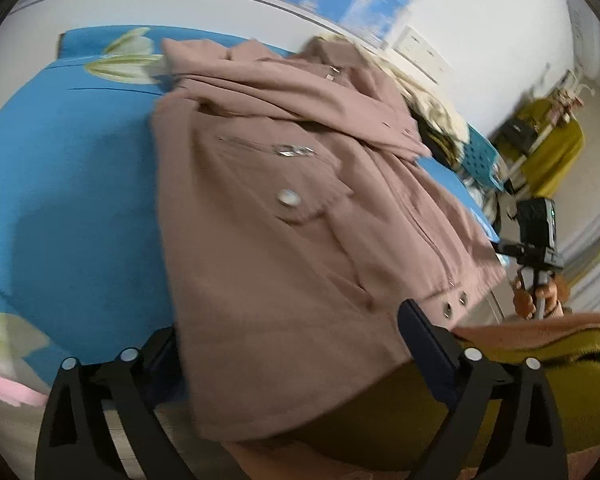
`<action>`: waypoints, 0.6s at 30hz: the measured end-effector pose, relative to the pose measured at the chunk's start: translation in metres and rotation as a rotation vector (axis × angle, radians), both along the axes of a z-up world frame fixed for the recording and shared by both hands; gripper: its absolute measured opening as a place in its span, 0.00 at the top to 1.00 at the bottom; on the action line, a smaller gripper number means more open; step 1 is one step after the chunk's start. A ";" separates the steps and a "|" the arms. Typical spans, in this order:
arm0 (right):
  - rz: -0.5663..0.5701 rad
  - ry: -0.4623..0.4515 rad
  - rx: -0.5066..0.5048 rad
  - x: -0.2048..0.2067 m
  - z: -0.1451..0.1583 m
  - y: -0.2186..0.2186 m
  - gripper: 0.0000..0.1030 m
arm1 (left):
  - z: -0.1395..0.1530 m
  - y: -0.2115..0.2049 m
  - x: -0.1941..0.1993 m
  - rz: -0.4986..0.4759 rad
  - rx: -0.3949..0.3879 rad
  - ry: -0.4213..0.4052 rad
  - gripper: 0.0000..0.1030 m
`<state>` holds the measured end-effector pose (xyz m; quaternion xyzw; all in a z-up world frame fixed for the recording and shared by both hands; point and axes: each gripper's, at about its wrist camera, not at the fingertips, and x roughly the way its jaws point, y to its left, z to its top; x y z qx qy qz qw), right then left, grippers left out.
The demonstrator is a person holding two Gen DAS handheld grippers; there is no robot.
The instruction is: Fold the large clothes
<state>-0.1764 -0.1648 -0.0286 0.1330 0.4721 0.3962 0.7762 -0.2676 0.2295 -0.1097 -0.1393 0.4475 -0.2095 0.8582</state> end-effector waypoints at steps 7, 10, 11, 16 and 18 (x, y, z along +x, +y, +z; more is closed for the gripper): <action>0.060 0.014 0.072 -0.003 -0.006 0.018 0.17 | -0.003 -0.002 0.013 0.032 -0.055 0.026 0.14; 0.063 0.031 0.107 -0.003 -0.008 0.020 0.31 | -0.002 -0.002 0.017 0.086 -0.016 0.036 0.42; 0.058 0.038 0.106 -0.004 -0.010 0.018 0.38 | -0.002 0.000 0.017 0.100 -0.010 0.041 0.54; 0.046 0.069 0.143 -0.005 -0.015 0.009 0.64 | -0.006 0.019 0.017 0.184 -0.041 0.090 0.75; 0.037 0.079 0.139 -0.006 -0.017 0.004 0.62 | -0.006 0.026 0.014 0.182 -0.071 0.095 0.69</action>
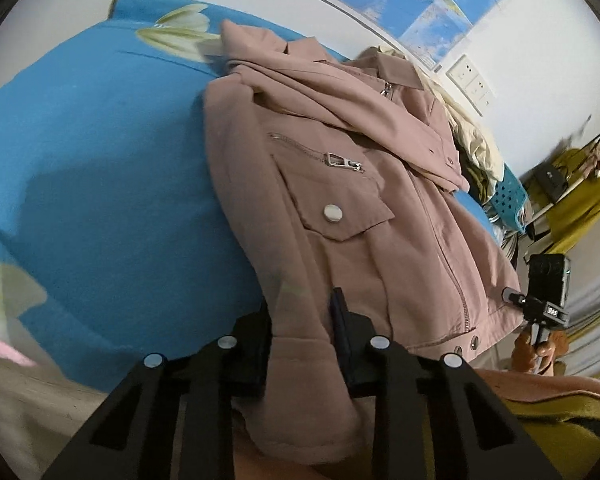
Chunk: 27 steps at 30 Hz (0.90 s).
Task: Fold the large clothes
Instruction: 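Grasp the jacket hem with the left gripper while the right gripper grasps the hem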
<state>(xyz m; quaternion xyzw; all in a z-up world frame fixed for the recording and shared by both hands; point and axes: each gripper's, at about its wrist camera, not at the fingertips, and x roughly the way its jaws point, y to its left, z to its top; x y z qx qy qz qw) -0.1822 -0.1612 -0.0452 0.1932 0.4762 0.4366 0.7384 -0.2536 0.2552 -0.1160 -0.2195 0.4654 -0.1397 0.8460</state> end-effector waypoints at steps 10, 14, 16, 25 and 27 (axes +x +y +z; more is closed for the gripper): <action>0.001 -0.008 -0.008 -0.003 -0.003 0.008 0.83 | 0.000 -0.009 0.001 -0.003 0.014 0.002 0.83; -0.007 -0.024 0.092 -0.005 0.011 0.004 0.90 | 0.017 0.000 -0.007 0.041 -0.030 -0.055 0.94; -0.007 -0.061 0.124 -0.010 0.026 0.003 0.91 | 0.030 0.005 -0.013 0.049 -0.075 -0.086 0.95; 0.035 -0.147 0.232 -0.038 0.073 -0.004 0.91 | 0.079 0.020 -0.044 0.054 -0.140 -0.229 0.96; 0.034 -0.138 0.214 -0.037 0.071 -0.002 0.91 | 0.075 0.023 -0.042 0.059 -0.172 -0.224 0.96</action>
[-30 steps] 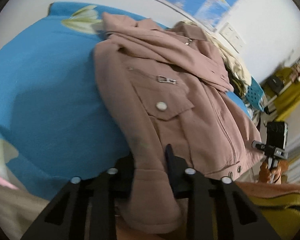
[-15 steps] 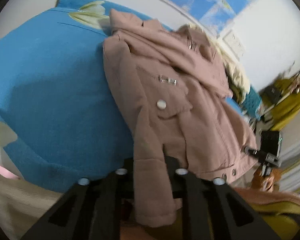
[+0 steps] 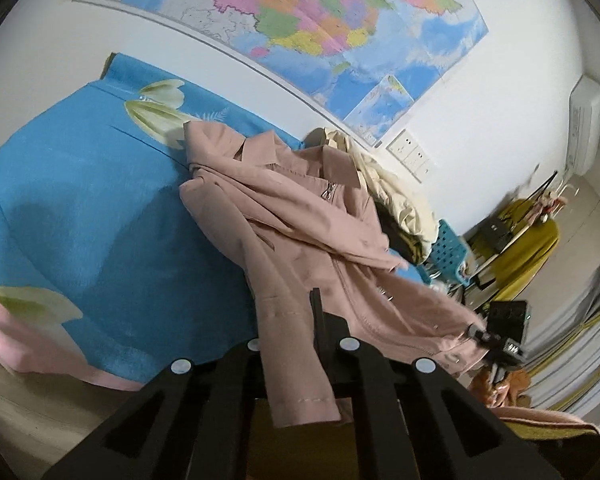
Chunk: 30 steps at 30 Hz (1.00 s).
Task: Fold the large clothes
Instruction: 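Grasp the jacket hem with the left gripper while the right gripper grasps the hem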
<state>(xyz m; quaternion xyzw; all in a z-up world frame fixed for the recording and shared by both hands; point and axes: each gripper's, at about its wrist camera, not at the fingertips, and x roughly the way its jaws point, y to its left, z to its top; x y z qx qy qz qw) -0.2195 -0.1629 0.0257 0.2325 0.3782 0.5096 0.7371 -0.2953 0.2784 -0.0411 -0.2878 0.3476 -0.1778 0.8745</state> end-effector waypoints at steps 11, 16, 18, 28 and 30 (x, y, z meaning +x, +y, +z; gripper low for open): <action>-0.040 -0.012 0.018 0.020 0.025 0.005 0.91 | 0.020 0.009 0.027 0.000 -0.019 0.032 0.96; -0.078 -0.038 0.029 0.053 0.049 0.009 0.91 | 0.047 0.015 0.057 -0.008 0.009 0.025 0.95; -0.091 -0.042 0.032 0.070 0.061 0.013 0.91 | 0.060 0.016 0.074 -0.011 0.026 0.017 0.95; -0.176 -0.005 0.021 0.176 0.095 0.029 0.90 | 0.094 0.034 0.182 0.000 0.068 0.057 0.95; -0.193 0.010 0.014 0.195 0.095 0.032 0.90 | 0.094 0.038 0.207 0.001 0.067 0.079 0.95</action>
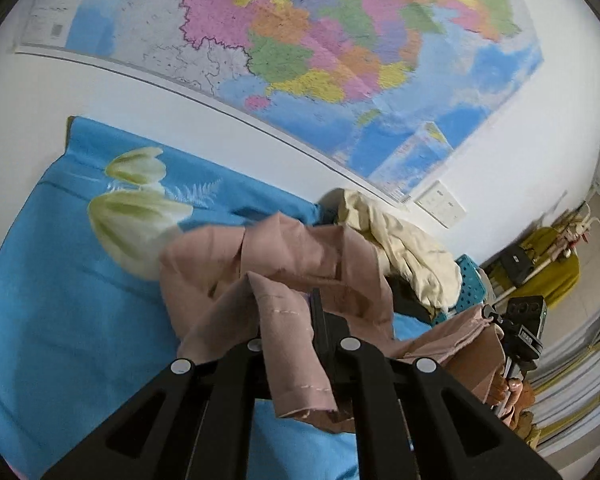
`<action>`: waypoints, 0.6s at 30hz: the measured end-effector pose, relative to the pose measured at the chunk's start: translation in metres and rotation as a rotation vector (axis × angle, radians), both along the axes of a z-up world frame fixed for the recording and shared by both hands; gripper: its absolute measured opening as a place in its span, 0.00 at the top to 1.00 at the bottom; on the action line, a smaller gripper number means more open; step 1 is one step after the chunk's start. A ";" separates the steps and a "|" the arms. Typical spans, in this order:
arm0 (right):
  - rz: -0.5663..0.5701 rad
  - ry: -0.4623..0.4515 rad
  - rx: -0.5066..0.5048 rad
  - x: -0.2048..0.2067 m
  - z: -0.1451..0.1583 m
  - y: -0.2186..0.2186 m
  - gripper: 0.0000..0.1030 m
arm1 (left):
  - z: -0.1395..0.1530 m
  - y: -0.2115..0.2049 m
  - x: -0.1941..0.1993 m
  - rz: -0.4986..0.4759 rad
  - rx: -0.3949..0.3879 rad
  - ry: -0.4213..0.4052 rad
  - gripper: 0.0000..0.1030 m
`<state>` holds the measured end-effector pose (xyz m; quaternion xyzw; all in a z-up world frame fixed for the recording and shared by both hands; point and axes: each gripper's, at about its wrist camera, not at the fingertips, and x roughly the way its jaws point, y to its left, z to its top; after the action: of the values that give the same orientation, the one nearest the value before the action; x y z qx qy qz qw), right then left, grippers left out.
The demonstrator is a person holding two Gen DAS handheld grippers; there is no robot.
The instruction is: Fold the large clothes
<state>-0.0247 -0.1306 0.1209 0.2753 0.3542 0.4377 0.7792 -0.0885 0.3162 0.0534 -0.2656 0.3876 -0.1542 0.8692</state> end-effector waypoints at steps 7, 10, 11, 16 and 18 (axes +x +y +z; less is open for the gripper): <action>-0.076 0.102 -0.058 0.072 -0.022 0.006 0.90 | -0.021 0.002 0.089 0.006 0.040 0.113 0.95; -0.100 0.161 -0.080 0.097 -0.037 0.008 0.89 | -0.040 0.006 0.120 0.017 0.041 0.170 0.95; -0.110 0.173 -0.086 0.104 -0.041 0.008 0.89 | -0.046 0.007 0.128 0.021 0.043 0.188 0.95; -0.142 0.247 -0.145 0.139 -0.066 0.015 0.88 | -0.080 0.012 0.166 0.039 0.049 0.284 0.95; -0.151 0.262 -0.161 0.148 -0.072 0.016 0.87 | -0.092 0.013 0.178 0.042 0.048 0.313 0.95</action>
<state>0.1232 -0.1143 0.0486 0.2925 0.4651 0.3086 0.7764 0.0899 0.3297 -0.0389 -0.2737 0.5164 -0.0836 0.8072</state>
